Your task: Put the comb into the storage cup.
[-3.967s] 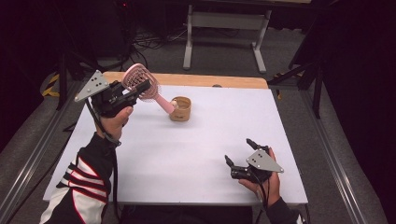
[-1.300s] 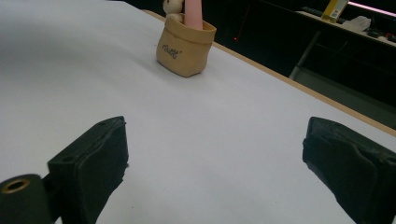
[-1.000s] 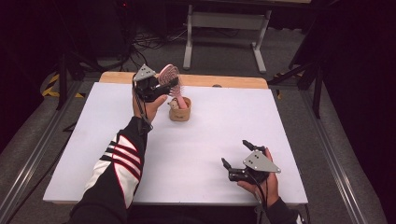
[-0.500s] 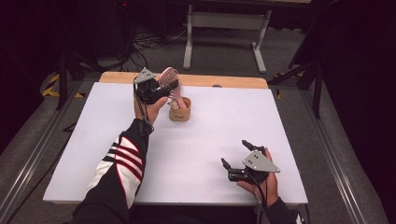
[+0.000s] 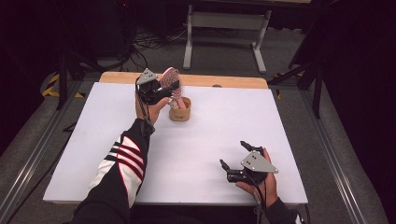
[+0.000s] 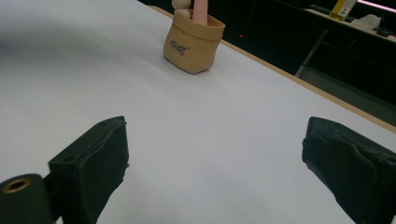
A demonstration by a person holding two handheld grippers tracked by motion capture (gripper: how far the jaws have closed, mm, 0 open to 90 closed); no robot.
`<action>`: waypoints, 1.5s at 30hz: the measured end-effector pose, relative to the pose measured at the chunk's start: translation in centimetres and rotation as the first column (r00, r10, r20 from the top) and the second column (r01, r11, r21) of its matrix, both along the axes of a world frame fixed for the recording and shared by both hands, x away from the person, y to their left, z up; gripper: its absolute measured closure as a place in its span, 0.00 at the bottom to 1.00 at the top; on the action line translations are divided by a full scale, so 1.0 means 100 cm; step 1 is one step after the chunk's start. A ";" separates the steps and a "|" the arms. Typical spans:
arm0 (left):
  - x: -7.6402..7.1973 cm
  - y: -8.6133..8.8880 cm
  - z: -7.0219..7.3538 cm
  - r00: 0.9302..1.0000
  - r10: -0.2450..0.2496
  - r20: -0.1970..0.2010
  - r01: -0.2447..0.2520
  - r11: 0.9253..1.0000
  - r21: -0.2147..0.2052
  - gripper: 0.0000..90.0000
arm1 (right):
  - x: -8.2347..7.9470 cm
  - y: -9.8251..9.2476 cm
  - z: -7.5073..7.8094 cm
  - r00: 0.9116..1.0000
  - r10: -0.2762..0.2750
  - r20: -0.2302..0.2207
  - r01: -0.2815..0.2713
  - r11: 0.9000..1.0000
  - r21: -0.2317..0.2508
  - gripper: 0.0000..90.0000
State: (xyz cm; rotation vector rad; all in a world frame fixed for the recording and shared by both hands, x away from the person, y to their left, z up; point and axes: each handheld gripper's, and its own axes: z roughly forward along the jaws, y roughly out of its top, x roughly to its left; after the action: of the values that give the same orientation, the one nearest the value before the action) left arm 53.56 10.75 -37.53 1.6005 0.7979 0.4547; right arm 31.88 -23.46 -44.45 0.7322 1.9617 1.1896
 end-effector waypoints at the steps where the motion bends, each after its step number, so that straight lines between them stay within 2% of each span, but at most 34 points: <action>1: 0.001 0.000 0.000 1.000 0.011 -0.001 -0.011 1.000 0.001 0.68 | 0.000 0.000 0.000 1.000 -0.001 -0.001 0.001 1.000 0.000 0.09; 10: 0.010 0.012 -0.004 0.999 0.040 -0.035 -0.040 0.999 -0.009 0.66 | 0.001 0.000 -0.001 1.000 0.000 -0.009 0.000 1.000 -0.006 0.09; 19: 0.013 0.025 -0.007 0.996 0.074 -0.052 -0.075 0.997 -0.009 0.64 | 0.001 0.000 -0.001 1.000 0.001 -0.008 -0.001 1.000 -0.006 0.09; 37: 0.014 0.041 -0.011 0.991 0.108 -0.077 -0.109 0.994 -0.007 0.61 | 0.000 0.001 -0.001 1.000 -0.004 -0.002 0.004 1.000 -0.016 0.09; 45: 0.015 0.047 -0.016 0.990 0.106 -0.093 -0.107 0.994 -0.005 0.59 | 0.000 0.001 -0.001 1.000 -0.009 -0.002 0.009 1.000 -0.020 0.09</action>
State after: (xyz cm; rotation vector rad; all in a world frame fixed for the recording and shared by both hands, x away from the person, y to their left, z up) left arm 55.02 15.42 -39.13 1.5844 0.9577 0.4545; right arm 31.93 -23.33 -44.51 0.7313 1.9678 1.1624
